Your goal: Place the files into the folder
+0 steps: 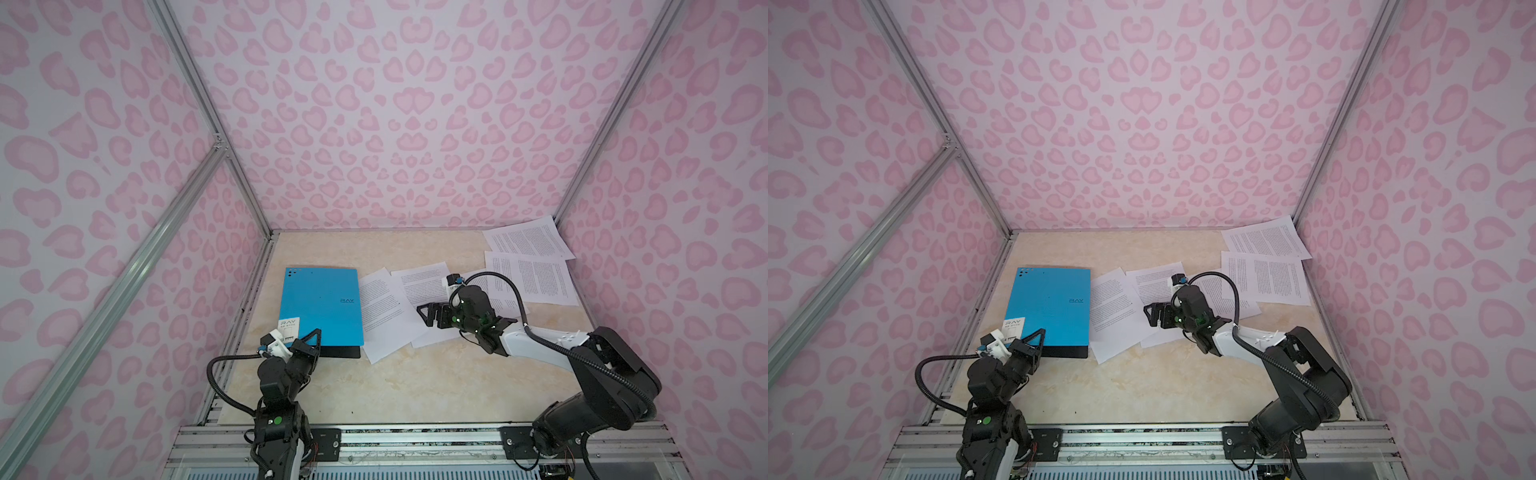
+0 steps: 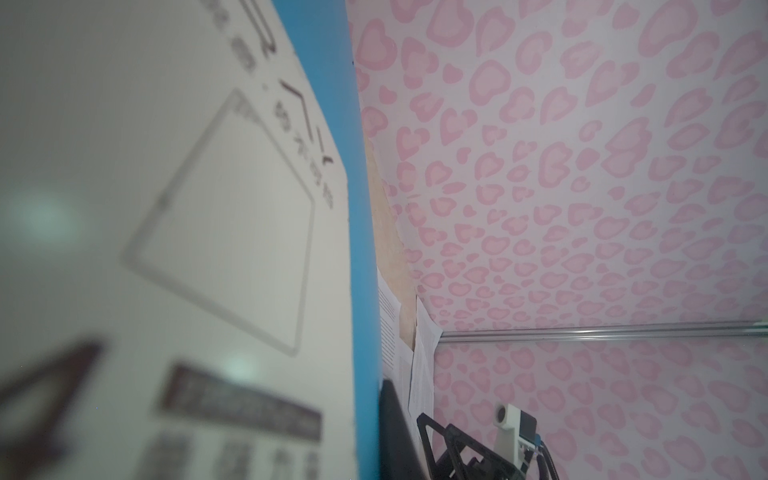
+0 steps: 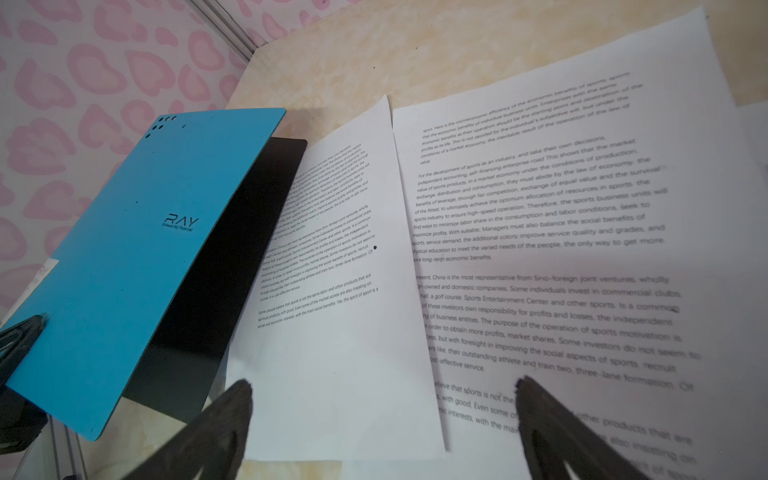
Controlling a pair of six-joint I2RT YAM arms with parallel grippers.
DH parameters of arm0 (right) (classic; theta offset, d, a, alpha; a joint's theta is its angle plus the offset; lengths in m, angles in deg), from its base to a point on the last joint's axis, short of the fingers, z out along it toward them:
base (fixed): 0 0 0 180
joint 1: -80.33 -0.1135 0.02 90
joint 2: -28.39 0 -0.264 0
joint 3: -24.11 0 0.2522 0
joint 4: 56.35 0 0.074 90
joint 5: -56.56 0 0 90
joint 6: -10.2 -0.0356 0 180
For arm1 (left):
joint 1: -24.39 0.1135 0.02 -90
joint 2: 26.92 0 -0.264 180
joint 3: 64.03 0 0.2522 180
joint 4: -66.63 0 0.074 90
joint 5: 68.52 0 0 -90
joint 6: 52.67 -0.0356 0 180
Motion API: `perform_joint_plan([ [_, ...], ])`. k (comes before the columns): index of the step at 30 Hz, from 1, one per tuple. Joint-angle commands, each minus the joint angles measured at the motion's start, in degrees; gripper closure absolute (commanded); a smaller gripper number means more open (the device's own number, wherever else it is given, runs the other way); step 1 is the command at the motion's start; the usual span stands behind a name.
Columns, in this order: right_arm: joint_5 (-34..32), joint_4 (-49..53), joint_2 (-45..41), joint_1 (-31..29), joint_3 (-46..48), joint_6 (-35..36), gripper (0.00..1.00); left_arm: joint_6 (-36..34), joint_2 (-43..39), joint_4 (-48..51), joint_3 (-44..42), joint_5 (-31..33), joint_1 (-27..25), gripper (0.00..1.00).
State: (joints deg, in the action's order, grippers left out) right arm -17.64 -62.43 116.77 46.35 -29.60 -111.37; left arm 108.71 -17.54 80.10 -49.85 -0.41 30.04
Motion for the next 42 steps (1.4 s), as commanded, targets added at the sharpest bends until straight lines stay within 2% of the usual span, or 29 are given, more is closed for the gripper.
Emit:
perform_joint_plan([
  [1,4.4,1.1,1.1,0.3,-0.6,-1.9,0.02,3.1,-0.3,10.6,-6.4,9.5,-5.9,0.97],
  [4,8.9,1.6,2.8,0.2,-2.7,-3.0,0.02,5.5,1.2,8.9,-6.5,16.0,-12.7,0.97],
  [7,10.6,0.1,5.2,-1.0,-4.2,-5.3,0.02,7.3,4.4,6.1,-6.2,20.6,-18.3,0.97],
  [12,12.2,-1.5,10.3,-4.7,-8.9,-8.9,0.02,9.0,8.9,1.2,-6.1,24.0,-22.8,0.97],
  [17,13.3,-3.4,14.0,-7.2,-13.0,-11.9,0.02,10.1,12.1,-2.7,-5.2,25.0,-25.5,0.97],
  [22,13.6,-4.0,16.3,-8.4,-15.8,-14.3,0.02,11.3,11.4,-4.0,-4.7,24.4,-26.6,0.97],
  [42,12.6,1.2,20.8,-10.1,-22.1,-15.3,0.02,12.6,11.8,-5.6,0.7,22.0,-29.0,0.97],
])
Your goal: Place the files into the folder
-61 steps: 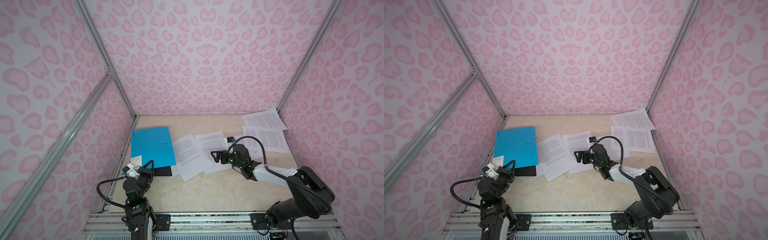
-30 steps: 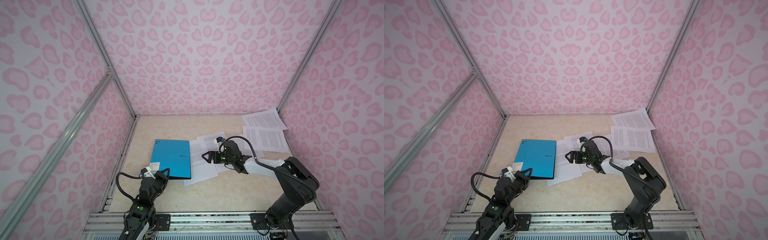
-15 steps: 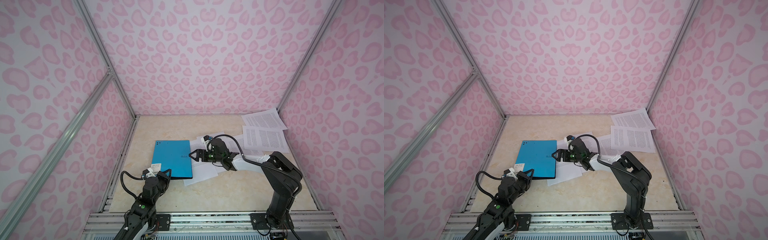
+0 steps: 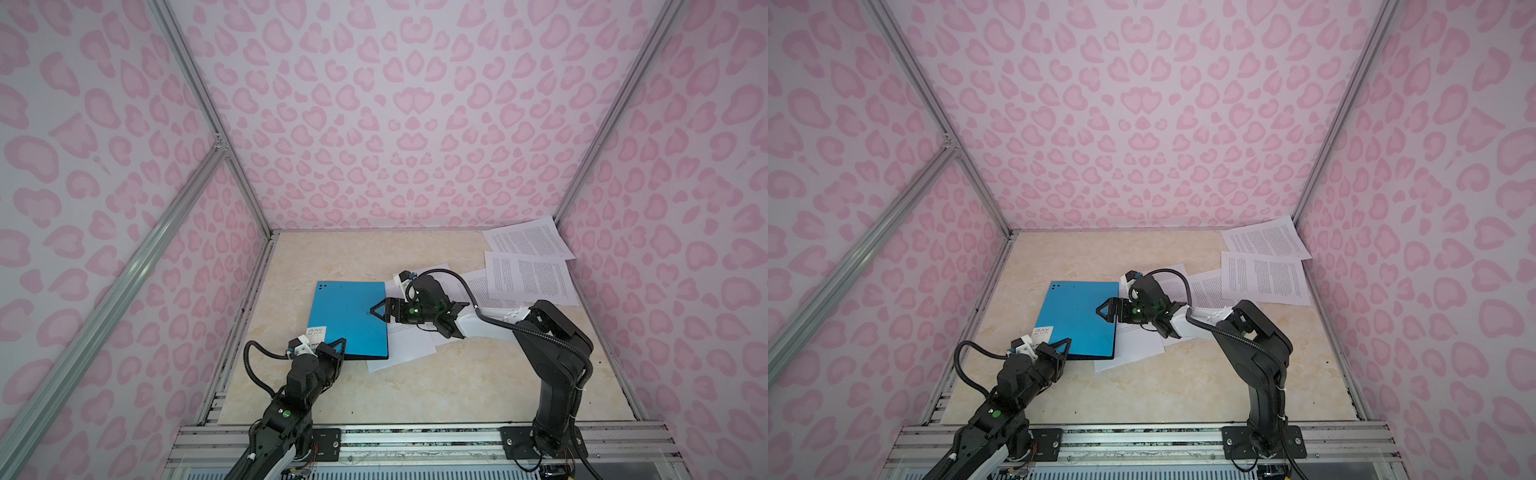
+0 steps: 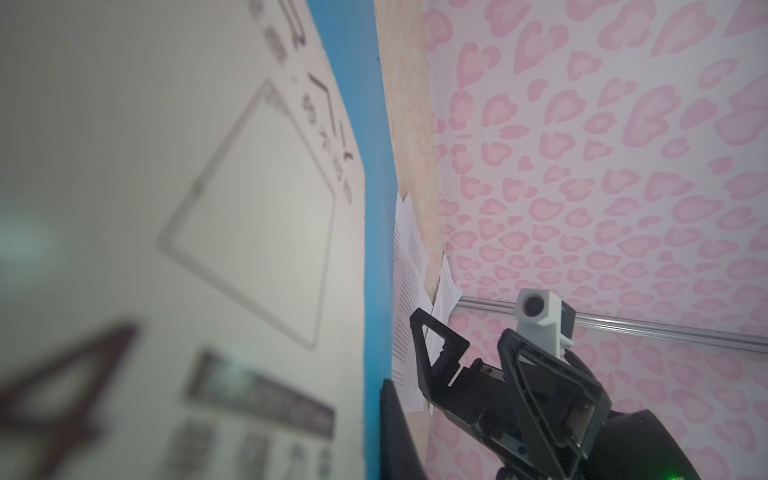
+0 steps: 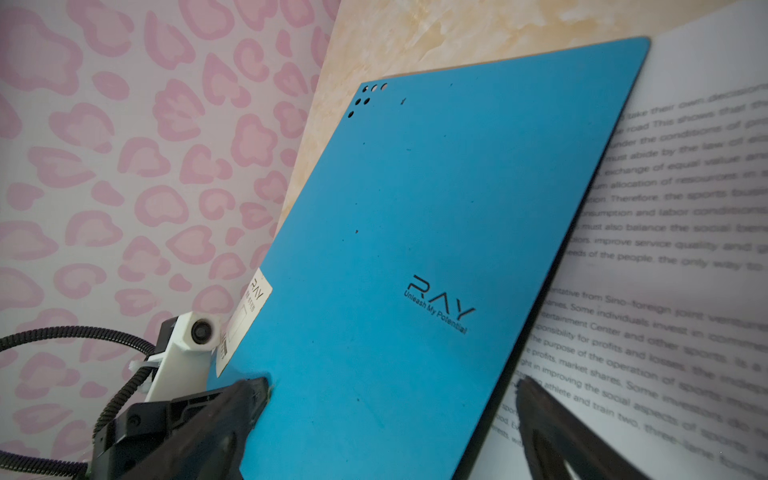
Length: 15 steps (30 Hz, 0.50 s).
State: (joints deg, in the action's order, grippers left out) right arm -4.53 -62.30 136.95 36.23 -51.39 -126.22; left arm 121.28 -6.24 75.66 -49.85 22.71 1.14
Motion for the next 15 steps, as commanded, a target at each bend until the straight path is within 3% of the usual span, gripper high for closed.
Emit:
perform_joint_plan([
  [1,-0.4,1.0,0.7,0.0,-0.3,-0.5,0.02,0.0,0.5,-1.3,1.2,-1.2,-0.1,0.97],
  [15,1.2,-1.7,2.8,-0.2,-1.5,-4.5,0.02,0.3,1.8,-2.9,4.0,-2.4,-1.1,0.97],
])
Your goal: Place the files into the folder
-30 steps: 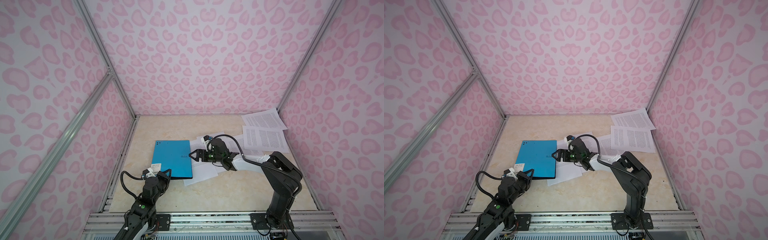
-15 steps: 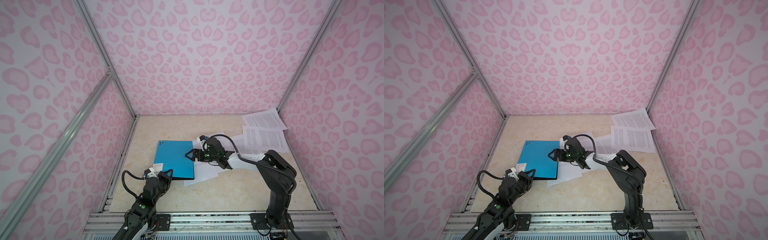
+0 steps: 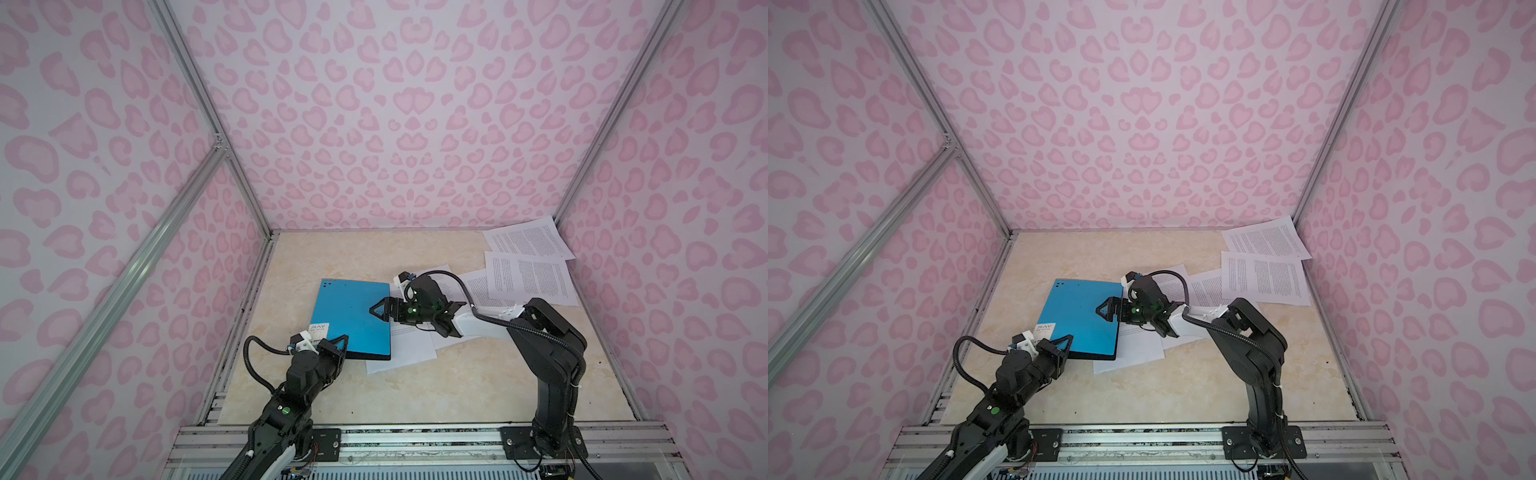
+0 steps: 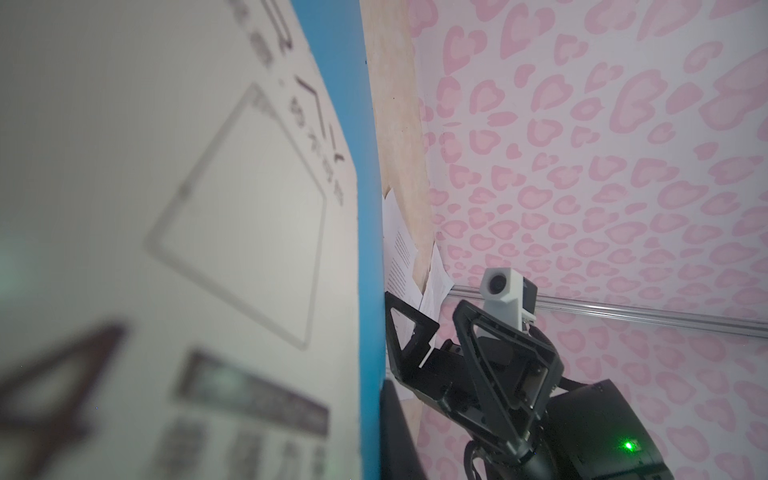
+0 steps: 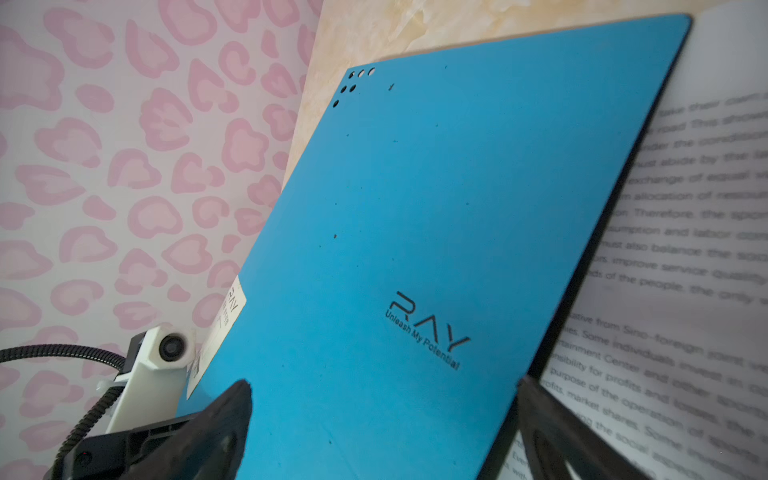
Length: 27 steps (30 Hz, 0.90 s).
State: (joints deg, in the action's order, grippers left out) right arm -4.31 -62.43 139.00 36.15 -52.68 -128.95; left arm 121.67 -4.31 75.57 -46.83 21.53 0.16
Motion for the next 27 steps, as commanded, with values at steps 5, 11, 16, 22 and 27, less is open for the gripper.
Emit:
perform_joint_plan([
  [5,2.1,-6.1,1.4,0.1,1.3,-4.9,0.02,-0.2,-0.8,-2.6,2.0,-1.2,-0.1,0.97],
  [11,2.8,-8.8,1.7,0.1,1.8,-6.6,0.02,-0.3,0.7,-3.9,2.3,-1.6,-0.4,0.97],
  [16,3.4,-9.7,2.2,0.5,0.7,-7.9,0.16,-0.1,1.5,-5.7,1.5,-1.5,-0.9,0.97],
  [22,4.8,-17.5,4.2,1.9,1.3,-12.2,0.47,-1.0,1.5,-7.2,1.4,-1.0,-1.1,0.97],
  [27,4.4,-20.9,3.9,3.1,2.2,-13.9,0.77,-3.4,3.2,-7.8,1.7,-0.5,-1.2,0.92],
])
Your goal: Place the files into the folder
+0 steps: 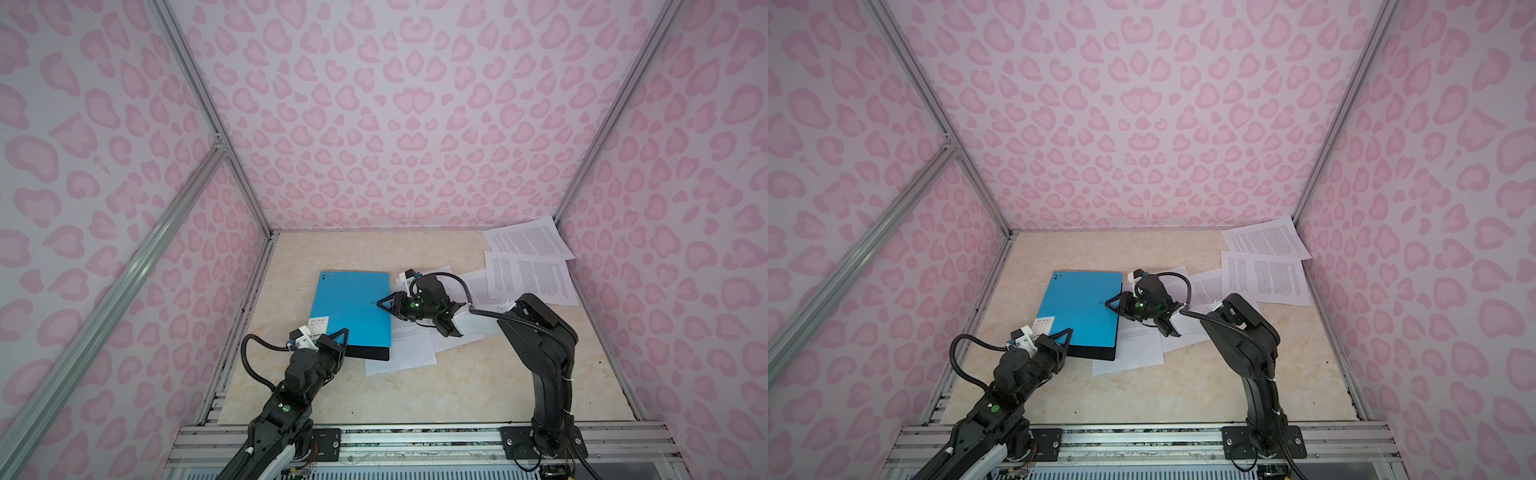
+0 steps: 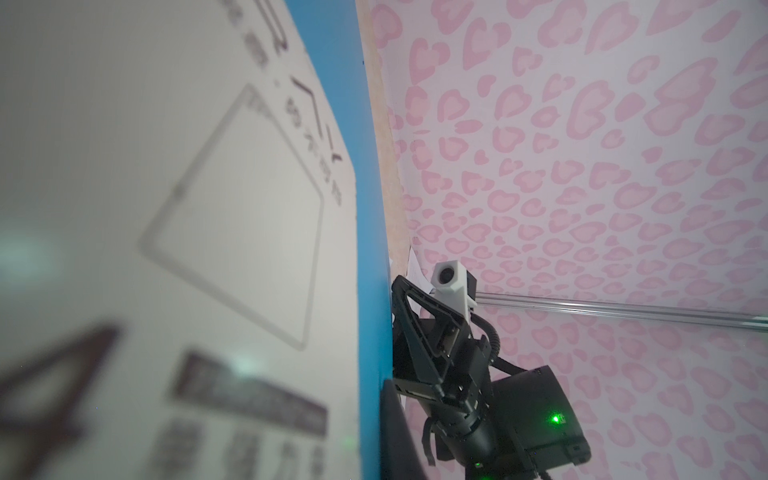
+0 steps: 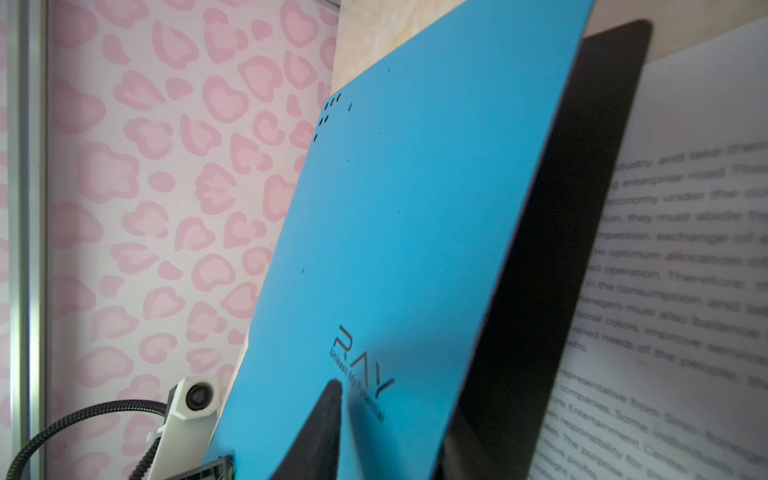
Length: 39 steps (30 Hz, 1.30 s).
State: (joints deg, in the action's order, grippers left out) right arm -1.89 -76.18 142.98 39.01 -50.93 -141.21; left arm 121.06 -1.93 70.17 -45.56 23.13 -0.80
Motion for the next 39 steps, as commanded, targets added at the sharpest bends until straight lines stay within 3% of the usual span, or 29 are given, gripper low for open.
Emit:
perform_joint_plan([
  [1,2.3,-7.4,-0.4,0.6,0.5,-1.7,0.85,-3.7,1.2,-1.9,0.8,-2.0,-0.2,0.87],
  [3,2.6,-7.2,-1.6,1.7,1.2,-1.6,1.0,-6.0,1.6,0.9,2.3,-2.1,-0.2,0.54],
  [4,2.8,-6.8,-2.3,2.5,1.6,-1.3,1.0,-7.4,1.8,2.2,3.3,-2.2,-0.3,0.42],
  [7,4.9,-4.7,-3.9,5.4,1.3,-0.5,1.0,-11.5,3.2,5.2,5.9,-2.9,-0.2,0.17],
  [10,8.0,-0.7,-4.8,8.6,-0.2,1.0,1.0,-16.1,6.2,8.7,9.1,-5.2,-0.2,0.0],
  [16,11.3,8.8,-8.3,13.9,-1.9,7.0,1.0,-25.5,7.6,18.9,15.3,-8.7,-0.2,0.02],
  [25,9.5,29.6,-15.2,16.6,-6.0,21.5,1.0,-35.5,6.8,35.3,25.1,-2.2,0.4,0.02],
  [35,3.3,49.7,-21.9,14.5,-10.3,29.9,1.0,-41.4,9.7,40.3,30.2,-3.1,2.2,0.02],
  [39,0.2,51.9,-24.5,14.2,-8.1,30.6,1.0,-44.0,10.2,41.2,31.0,-3.6,2.9,0.02],
])
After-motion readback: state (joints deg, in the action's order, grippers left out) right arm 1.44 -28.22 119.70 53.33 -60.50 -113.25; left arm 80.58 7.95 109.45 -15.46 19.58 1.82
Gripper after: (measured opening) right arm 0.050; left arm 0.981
